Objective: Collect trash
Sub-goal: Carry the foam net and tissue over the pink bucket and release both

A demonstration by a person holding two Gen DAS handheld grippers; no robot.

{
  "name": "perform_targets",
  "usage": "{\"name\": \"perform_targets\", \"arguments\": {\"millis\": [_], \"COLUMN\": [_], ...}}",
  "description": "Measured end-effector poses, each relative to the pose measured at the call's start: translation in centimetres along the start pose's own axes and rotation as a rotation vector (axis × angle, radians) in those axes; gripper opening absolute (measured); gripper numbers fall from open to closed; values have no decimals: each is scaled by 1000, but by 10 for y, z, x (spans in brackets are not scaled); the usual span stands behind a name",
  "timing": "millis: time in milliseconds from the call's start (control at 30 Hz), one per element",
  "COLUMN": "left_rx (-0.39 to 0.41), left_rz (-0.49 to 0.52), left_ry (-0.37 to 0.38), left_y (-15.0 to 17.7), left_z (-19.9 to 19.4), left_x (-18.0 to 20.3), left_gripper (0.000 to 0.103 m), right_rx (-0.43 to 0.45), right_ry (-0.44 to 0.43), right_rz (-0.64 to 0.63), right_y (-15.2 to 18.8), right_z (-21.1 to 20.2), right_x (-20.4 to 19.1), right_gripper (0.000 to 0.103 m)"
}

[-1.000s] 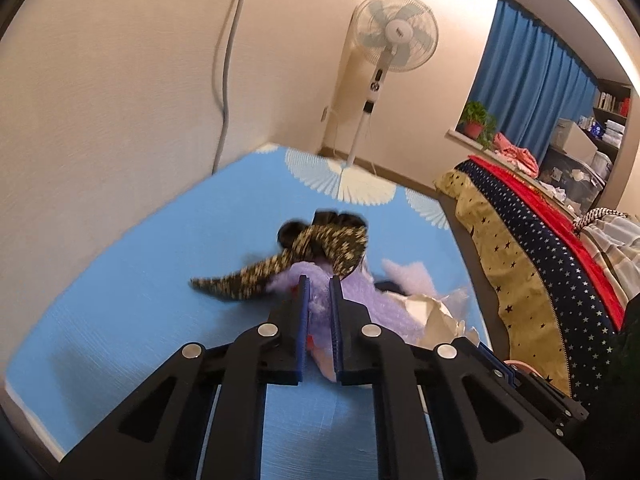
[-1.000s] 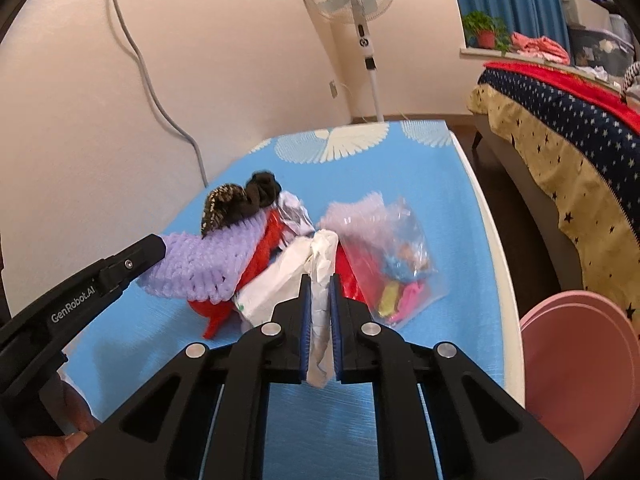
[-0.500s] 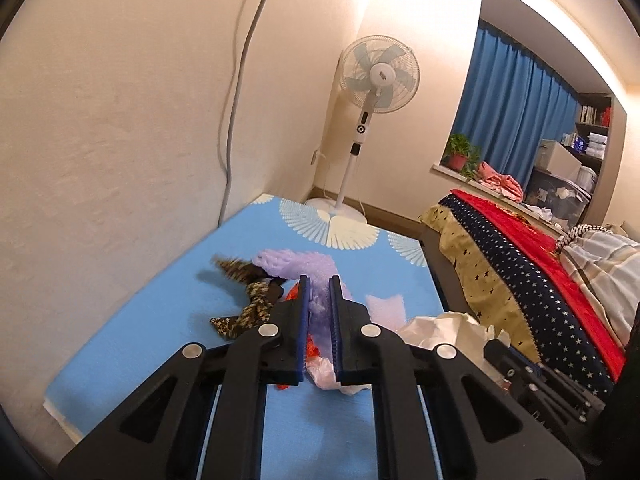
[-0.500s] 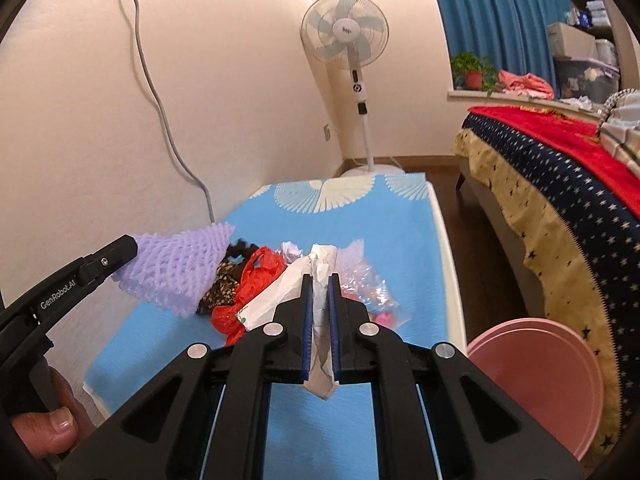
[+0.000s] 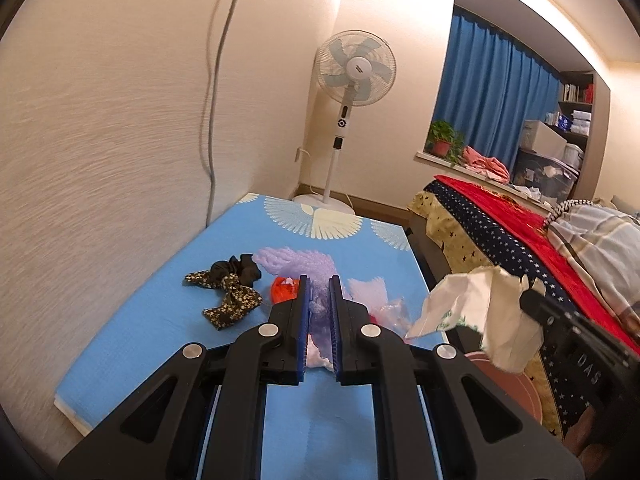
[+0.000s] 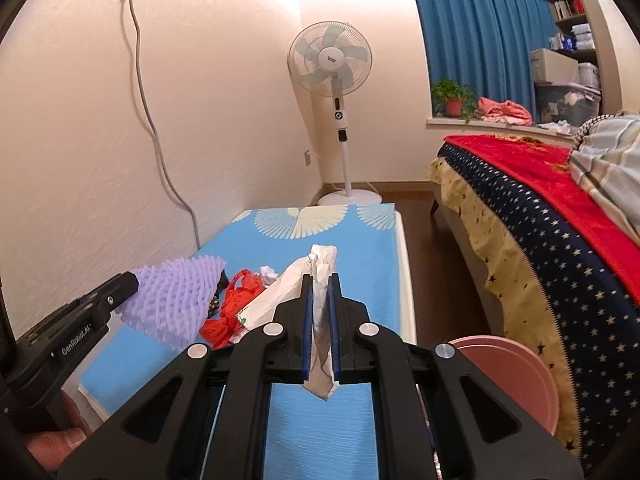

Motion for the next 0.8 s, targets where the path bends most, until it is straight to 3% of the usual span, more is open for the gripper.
{"name": "perform_targets", "arguments": {"millis": [800], "left_rx": [-68], "left_rz": [98], "left_ry": [165], "left_y": [23], "left_z": [21], "left_x": [71], "left_gripper": [9], "right_rx": [8], "right_ry": [224], "right_rz": [49], "right_y": [-7], "right_z": [-31], "right_x": [84], "right_gripper": [8]}}
Point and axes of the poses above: each gripper's, at about its wrist camera, not at the fingertips, and z roughly the way its jaws point, x to its right, y to its underside, the point moved 4 cm from there along z, roughly the way its jaws point, and after that the axes turned 9 degrees about y, right-handed, at the moved point
